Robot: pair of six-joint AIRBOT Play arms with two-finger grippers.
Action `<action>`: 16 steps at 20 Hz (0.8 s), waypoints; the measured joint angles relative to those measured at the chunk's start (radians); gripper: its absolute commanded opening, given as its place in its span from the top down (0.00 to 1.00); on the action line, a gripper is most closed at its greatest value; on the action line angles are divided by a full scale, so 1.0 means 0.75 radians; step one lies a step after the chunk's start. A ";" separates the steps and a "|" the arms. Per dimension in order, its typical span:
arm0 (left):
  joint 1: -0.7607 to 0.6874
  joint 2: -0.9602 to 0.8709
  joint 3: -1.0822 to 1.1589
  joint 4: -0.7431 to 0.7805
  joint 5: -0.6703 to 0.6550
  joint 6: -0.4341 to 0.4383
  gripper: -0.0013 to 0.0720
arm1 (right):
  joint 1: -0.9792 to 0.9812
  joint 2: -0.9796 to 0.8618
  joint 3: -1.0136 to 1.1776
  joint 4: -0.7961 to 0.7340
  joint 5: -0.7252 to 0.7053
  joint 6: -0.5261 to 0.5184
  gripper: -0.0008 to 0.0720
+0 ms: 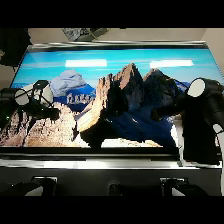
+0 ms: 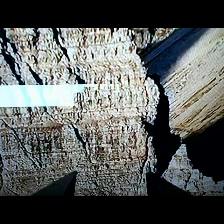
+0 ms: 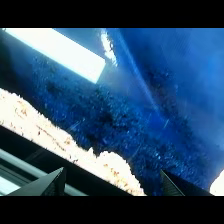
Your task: Fold the shirts.
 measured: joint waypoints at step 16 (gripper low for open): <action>0.158 -0.093 0.182 -0.098 0.263 -0.134 0.00 | 0.000 0.000 -0.001 -0.095 -0.371 -0.045 0.03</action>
